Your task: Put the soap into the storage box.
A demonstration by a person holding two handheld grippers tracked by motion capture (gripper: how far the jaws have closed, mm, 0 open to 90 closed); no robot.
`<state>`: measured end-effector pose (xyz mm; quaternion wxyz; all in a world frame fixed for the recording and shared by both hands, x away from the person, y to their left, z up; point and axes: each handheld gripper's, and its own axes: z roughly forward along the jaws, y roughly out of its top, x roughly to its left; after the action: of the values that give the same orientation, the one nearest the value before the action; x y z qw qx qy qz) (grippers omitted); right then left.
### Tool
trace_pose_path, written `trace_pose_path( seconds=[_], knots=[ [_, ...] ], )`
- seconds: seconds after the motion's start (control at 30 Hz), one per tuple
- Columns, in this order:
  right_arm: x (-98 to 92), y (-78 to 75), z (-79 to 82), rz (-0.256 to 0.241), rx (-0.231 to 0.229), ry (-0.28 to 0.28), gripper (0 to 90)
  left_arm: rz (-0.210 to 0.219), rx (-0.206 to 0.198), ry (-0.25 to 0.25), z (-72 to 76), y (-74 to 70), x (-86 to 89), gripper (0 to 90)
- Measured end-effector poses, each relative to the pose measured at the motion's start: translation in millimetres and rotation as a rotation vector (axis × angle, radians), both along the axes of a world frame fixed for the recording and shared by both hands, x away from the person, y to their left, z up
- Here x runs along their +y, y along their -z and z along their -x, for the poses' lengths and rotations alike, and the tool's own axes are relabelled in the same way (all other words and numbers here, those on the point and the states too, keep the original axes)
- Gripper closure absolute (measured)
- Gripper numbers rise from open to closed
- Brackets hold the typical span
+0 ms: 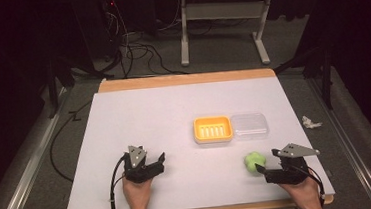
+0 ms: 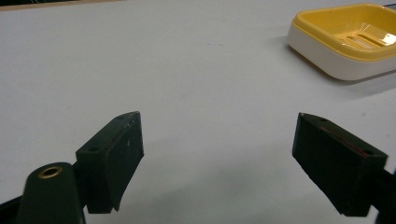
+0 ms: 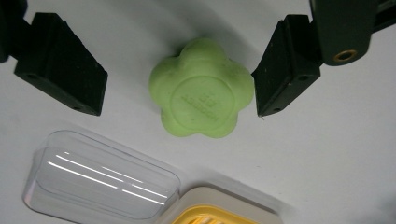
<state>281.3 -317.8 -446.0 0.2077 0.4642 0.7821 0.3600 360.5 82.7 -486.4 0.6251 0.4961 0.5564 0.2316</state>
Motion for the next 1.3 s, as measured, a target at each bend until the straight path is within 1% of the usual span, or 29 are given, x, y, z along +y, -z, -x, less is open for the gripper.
trace_pose_path(
  seconds=[0.07,0.1,0.13,0.17,0.43,0.5,0.63,0.7,0.73,0.83,0.87,0.97,1.0,1.07,1.17,1.3],
  knots=[
    [1.5,0.7,-0.4,0.0,0.005,-0.002,16.9,0.0,0.0,0.001,0.0,0.0,0.0,17.1],
    [5.4,1.8,-1.3,0.04,0.003,-0.006,16.5,0.0,0.0,0.002,0.0,0.0,0.1,17.1],
    [5.4,1.8,-1.3,0.04,0.003,-0.006,16.5,0.0,0.0,0.002,0.0,0.0,0.1,17.1],
    [8.2,2.5,-3.8,0.056,0.013,-0.02,15.0,0.001,0.0,0.002,0.0,0.0,0.1,17.1],
    [19.0,6.2,-13.8,0.089,0.054,-0.07,13.7,0.002,0.0,0.004,0.2,-0.1,0.1,17.5],
    [20.2,7.9,-16.2,0.09,0.07,-0.078,13.2,0.002,0.0,0.004,0.1,0.0,0.2,17.5],
    [21.1,10.8,-20.4,0.094,0.087,-0.076,13.3,0.002,0.001,0.004,0.0,0.0,0.2,17.6],
    [21.7,12.0,-21.6,0.09,0.088,-0.073,13.3,0.002,0.001,0.004,0.0,0.0,0.3,17.6],
    [23.0,13.7,-23.8,0.093,0.097,-0.077,13.7,0.003,0.001,0.004,0.0,0.0,0.4,17.9],
    [24.5,15.5,-25.8,0.097,0.1,-0.088,14.2,0.002,0.003,0.004,-0.1,0.0,0.6,18.2],
    [25.9,16.6,-27.0,0.112,0.109,-0.095,16.1,0.001,0.003,0.004,-0.1,0.0,0.6,18.5],
    [26.8,19.4,-28.7,0.12,0.123,-0.109,20.3,0.001,0.001,0.004,-0.1,0.0,0.5,18.8],
    [27.0,20.8,-29.7,0.125,0.123,-0.113,21.6,0.004,0.0,0.003,-0.1,-0.1,0.2,19.1],
    [28.1,25.4,-30.6,0.137,0.114,-0.104,23.3,0.005,-0.001,0.003,0.0,-0.1,0.1,19.3],
    [26.1,27.8,-31.5,0.102,0.111,-0.09,24.9,0.002,0.0,0.002,0.2,-0.1,0.1,19.4],
    [25.5,28.0,-31.3,0.104,0.109,-0.099,25.1,0.002,0.009,0.0,-0.8,0.1,0.3,20.5]
  ],
)
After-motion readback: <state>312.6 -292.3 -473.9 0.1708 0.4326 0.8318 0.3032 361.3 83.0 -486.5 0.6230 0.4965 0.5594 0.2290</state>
